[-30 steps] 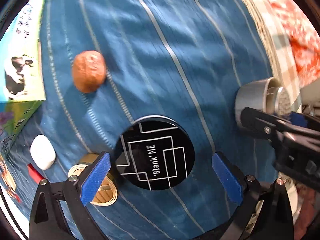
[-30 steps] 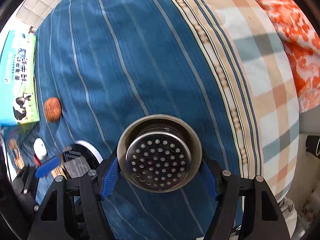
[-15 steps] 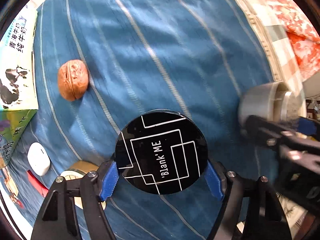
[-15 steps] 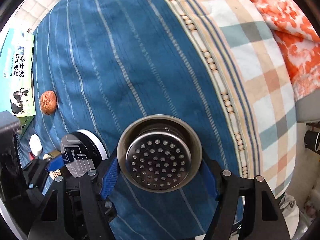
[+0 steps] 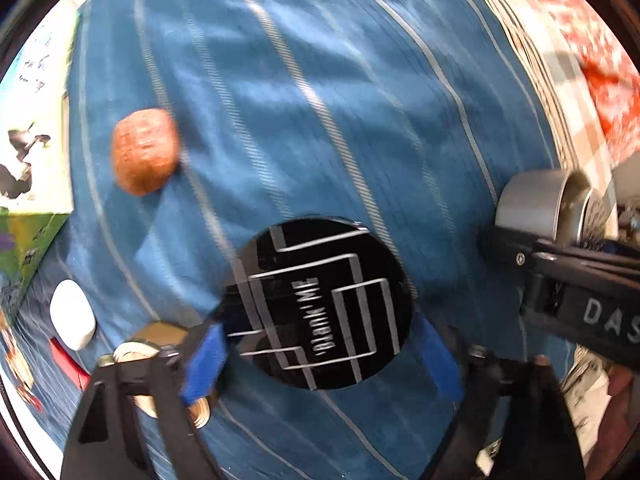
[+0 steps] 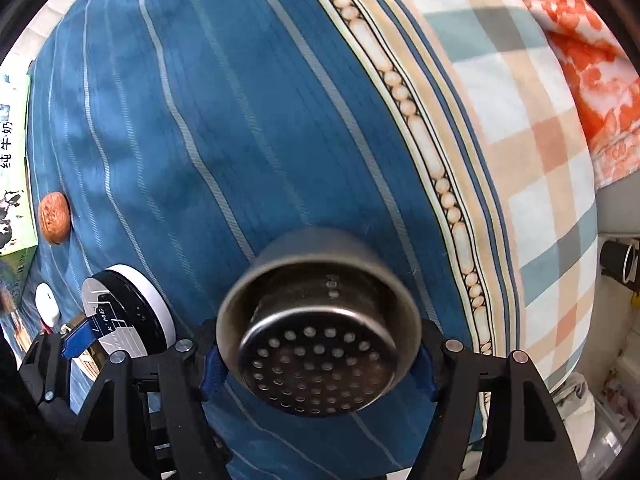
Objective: Organize rigid objects
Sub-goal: 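Carry the silver tin with the right tool while the left carries the black tin to the box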
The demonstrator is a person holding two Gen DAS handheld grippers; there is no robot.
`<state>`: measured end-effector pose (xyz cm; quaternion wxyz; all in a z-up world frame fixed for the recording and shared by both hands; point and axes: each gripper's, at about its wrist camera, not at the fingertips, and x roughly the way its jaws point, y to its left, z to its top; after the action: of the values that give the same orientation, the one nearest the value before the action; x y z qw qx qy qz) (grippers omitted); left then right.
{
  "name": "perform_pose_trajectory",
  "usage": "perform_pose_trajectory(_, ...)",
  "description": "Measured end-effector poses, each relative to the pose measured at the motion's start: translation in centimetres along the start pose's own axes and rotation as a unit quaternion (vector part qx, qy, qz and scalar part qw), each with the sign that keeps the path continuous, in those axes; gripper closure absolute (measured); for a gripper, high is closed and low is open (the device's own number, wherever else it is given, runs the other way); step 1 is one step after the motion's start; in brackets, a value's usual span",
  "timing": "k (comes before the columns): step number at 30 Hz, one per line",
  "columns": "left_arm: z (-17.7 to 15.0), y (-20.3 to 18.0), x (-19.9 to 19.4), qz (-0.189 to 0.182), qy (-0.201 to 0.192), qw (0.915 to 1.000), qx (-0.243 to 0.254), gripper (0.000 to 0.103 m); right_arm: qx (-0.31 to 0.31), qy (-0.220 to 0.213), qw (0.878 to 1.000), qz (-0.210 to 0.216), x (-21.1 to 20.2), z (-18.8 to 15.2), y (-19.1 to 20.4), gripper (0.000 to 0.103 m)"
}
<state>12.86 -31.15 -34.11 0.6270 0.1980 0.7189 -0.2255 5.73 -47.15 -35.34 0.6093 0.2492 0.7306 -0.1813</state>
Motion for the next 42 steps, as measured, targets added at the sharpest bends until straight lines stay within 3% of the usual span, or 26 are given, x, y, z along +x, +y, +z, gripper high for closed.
perform_pose_trajectory(5, 0.1, 1.9, -0.5, -0.044, -0.002, 0.9983, -0.039, 0.03, 0.012, 0.01, 1.0, 0.009, -0.4, 0.3, -1.3, 0.029)
perform_pose_trajectory(12, -0.5, 2.1, -0.9, -0.031, -0.009, 0.9989, -0.033, 0.03, 0.008, 0.008, 1.0, 0.004, -1.2, 2.2, -2.1, 0.03)
perform_pose_trajectory(22, -1.7, 1.6, -4.6, -0.033, -0.038, 0.9981, -0.036, 0.03, 0.005, -0.008, 1.0, 0.029, -1.6, -1.4, -0.8, 0.031)
perform_pose_trajectory(33, -3.6, 3.2, -13.2, -0.071, -0.114, 0.99, -0.041, 0.031, -0.019, -0.055, 0.996, 0.07, -9.2, -2.6, 0.7, 0.031)
perform_pose_trajectory(37, -4.3, 6.3, -17.4, -0.087, -0.16, 0.9816, -0.057, 0.03, -0.039, -0.08, 0.992, 0.09, -13.4, -2.8, 2.5, 0.031)
perform_pose_trajectory(42, -5.4, 11.7, -23.3, -0.077, -0.221, 0.9683, -0.088, 0.03, -0.085, -0.11, 0.984, 0.114, -18.3, -3.6, 7.0, 0.031)
